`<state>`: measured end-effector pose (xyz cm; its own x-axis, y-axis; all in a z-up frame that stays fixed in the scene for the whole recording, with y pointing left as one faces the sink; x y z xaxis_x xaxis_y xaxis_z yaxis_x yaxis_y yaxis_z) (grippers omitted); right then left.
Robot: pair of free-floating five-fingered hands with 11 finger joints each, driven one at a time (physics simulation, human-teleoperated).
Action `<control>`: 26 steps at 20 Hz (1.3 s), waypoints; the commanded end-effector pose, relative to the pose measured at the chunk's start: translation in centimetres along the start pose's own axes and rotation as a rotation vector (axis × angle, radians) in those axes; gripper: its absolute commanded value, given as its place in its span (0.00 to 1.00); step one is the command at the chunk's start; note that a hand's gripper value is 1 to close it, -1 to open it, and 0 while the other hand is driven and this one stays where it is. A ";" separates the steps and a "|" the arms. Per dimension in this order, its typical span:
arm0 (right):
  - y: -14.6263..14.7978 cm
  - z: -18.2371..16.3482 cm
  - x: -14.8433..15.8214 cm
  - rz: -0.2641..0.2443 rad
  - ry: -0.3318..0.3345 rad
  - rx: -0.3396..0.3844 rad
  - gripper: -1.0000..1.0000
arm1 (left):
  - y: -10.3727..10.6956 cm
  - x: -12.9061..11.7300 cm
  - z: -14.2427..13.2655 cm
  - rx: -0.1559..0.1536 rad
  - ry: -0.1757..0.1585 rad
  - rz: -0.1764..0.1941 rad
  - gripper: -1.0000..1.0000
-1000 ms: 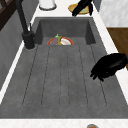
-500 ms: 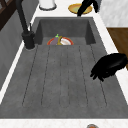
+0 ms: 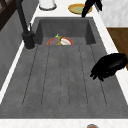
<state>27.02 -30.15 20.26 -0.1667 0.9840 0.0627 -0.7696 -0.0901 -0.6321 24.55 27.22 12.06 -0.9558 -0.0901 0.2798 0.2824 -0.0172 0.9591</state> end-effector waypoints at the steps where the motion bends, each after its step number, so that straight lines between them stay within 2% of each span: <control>1: 0.2 0.4 0.3 -0.088 0.047 0.074 0.00 | 0.0 0.0 0.0 0.000 0.000 0.000 0.50; 2: 0.2 0.5 0.3 -0.090 0.060 0.081 0.00 | 0.0 0.0 0.0 0.000 0.000 0.000 0.50; 4: 0.7 1.0 0.5 -0.098 0.088 0.046 0.00 | 0.0 0.0 0.0 0.000 0.000 0.000 0.50; 8: 2.0 1.9 1.3 -0.086 0.129 0.016 0.00 | 0.0 0.0 0.0 0.000 0.000 0.000 0.50; 10: 2.9 2.6 1.8 -0.058 0.138 -0.002 0.00 | 0.0 0.0 0.0 0.000 0.000 0.000 0.50; 12: 3.9 3.4 2.6 0.001 0.123 -0.059 0.00 | 0.0 0.0 0.0 0.000 0.000 0.000 0.50; 15: 4.6 4.1 3.7 0.031 0.148 -0.105 0.00 | 0.0 0.0 0.0 0.000 0.000 0.000 0.50; 26: 9.8 9.5 5.9 -0.016 0.096 -0.216 0.00 | 0.0 0.0 0.0 0.000 0.000 0.000 0.50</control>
<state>14.72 -26.66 21.84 -0.1100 0.9931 -0.0409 -0.6388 -0.1022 -0.7626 24.55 27.22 12.06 -0.9558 -0.0901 0.2798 0.2824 -0.0172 0.9591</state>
